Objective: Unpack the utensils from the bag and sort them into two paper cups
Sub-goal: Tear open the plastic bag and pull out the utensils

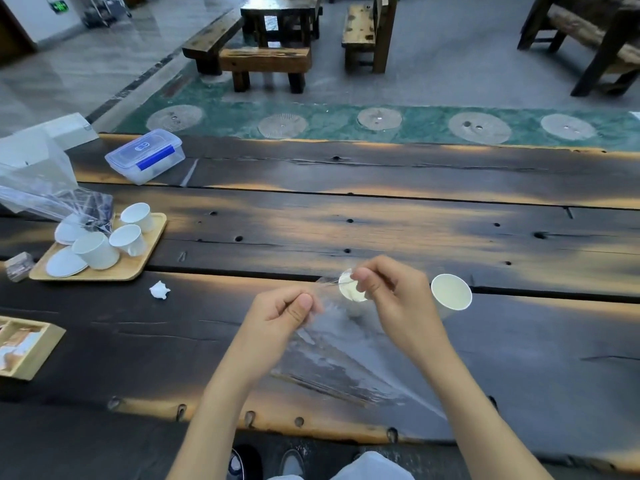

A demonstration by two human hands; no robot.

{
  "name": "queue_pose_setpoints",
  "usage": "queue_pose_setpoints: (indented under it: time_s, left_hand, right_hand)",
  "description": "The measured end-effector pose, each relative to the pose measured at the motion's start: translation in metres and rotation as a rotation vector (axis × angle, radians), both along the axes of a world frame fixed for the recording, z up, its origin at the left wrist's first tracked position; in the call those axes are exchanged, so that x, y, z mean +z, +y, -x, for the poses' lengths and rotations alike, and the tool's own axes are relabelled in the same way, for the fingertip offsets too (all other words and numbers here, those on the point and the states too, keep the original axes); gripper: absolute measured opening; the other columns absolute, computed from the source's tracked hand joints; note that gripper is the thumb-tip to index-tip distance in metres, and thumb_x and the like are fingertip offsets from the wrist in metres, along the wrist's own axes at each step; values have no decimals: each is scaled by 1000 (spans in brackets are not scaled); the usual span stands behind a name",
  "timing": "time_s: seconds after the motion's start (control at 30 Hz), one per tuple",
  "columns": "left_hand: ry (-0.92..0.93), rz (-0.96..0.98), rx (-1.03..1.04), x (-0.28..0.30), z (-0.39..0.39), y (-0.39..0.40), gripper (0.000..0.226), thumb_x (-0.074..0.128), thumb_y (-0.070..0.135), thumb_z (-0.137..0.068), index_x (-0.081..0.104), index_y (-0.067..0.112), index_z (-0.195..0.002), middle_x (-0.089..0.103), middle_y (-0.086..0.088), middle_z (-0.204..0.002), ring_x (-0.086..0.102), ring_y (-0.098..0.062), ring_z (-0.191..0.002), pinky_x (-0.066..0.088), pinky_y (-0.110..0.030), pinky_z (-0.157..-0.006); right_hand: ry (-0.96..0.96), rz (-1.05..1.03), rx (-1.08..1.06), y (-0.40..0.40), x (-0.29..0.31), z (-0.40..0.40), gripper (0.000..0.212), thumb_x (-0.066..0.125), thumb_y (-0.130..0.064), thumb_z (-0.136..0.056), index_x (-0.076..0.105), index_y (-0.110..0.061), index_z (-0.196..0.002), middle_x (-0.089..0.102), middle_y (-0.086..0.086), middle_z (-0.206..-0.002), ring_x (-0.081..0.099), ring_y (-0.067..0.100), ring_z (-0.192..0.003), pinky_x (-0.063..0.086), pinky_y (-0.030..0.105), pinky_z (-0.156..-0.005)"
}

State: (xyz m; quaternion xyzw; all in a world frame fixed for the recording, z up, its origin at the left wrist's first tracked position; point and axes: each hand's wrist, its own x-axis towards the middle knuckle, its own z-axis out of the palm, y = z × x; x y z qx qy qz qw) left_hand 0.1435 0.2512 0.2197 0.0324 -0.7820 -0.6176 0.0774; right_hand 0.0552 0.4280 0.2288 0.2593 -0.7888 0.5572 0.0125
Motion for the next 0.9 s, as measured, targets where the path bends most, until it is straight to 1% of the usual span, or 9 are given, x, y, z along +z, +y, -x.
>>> queue_pose_setpoints:
  time_s: [0.07, 0.13, 0.27, 0.33, 0.4, 0.5, 0.6, 0.77, 0.9]
  left_hand:
    - [5, 9, -31, 3, -1, -2, 32, 47, 23, -98, 66, 10, -76, 58, 3, -67, 54, -9, -68, 44, -19, -68]
    - [32, -7, -33, 7, 0, -3, 34, 45, 19, -99, 61, 2, -74, 59, 1, -66, 56, -8, -67, 45, -17, -69]
    - [72, -94, 1, 13, 1, -13, 33, 43, 15, -101, 59, -4, -79, 62, -3, -67, 58, -12, -65, 47, -19, -67]
    - [75, -103, 14, 15, 2, -19, 33, 43, 13, -102, 60, -6, -81, 63, -4, -66, 58, -14, -64, 48, -20, -66]
    - [81, -86, 26, 18, 3, -25, 32, 43, 10, -102, 61, -6, -81, 62, -3, -65, 58, -11, -62, 47, -17, -65]
    - [93, -45, 34, 21, 6, -35, 30, 44, 9, -101, 63, -1, -80, 62, -3, -65, 58, -10, -63, 46, -16, -66]
    - [96, 5, 104, 16, 7, -44, 25, 50, 16, -101, 67, 5, -85, 65, -7, -74, 60, -10, -74, 46, -19, -74]
    - [28, -167, 560, -31, 5, -48, 30, 60, 30, -96, 58, 21, -125, 62, 5, -124, 57, -6, -116, 45, -20, -95]
    - [-208, -390, 977, -81, -8, -22, 27, 57, 25, -96, 53, 17, -122, 57, 0, -117, 56, -19, -112, 46, -25, -84]
  right_hand:
    - [-118, 52, 11, -1, 7, -1, 24, 58, -27, -94, 64, -10, -79, 59, -9, -66, 52, 7, -64, 45, 34, -64]
    - [-208, 56, 101, -3, 12, -4, 15, 67, -29, -88, 65, -15, -85, 59, -13, -70, 52, 6, -67, 44, 26, -65]
    - [-163, -201, 161, -4, 4, -3, 22, 78, -24, -76, 65, -18, -92, 61, -15, -80, 51, 4, -68, 45, 23, -67]
    - [-219, -213, 154, 0, 3, 0, 10, 73, -13, -81, 66, -19, -84, 62, -9, -78, 52, 4, -67, 43, 24, -68]
    - [-273, -203, 202, 4, 7, 2, 16, 65, -9, -88, 63, -21, -77, 64, -4, -81, 56, 7, -71, 43, 24, -70]
    - [-414, -88, 267, 3, 21, 5, 19, 54, -9, -96, 54, -16, -79, 73, 7, -101, 68, 21, -92, 50, 35, -82]
    - [-618, 74, 336, -3, 39, 5, 15, 44, -9, -101, 44, -12, -86, 75, 18, -99, 70, 33, -79, 45, 44, -69]
    - [-750, 89, 448, -16, 59, 5, 13, 45, -17, -103, 41, -15, -90, 73, 24, -105, 67, 49, -87, 41, 48, -72]
    - [-883, 192, 387, -22, 66, 5, 8, 46, -18, -102, 44, -15, -95, 71, 27, -111, 60, 61, -101, 47, 49, -79]
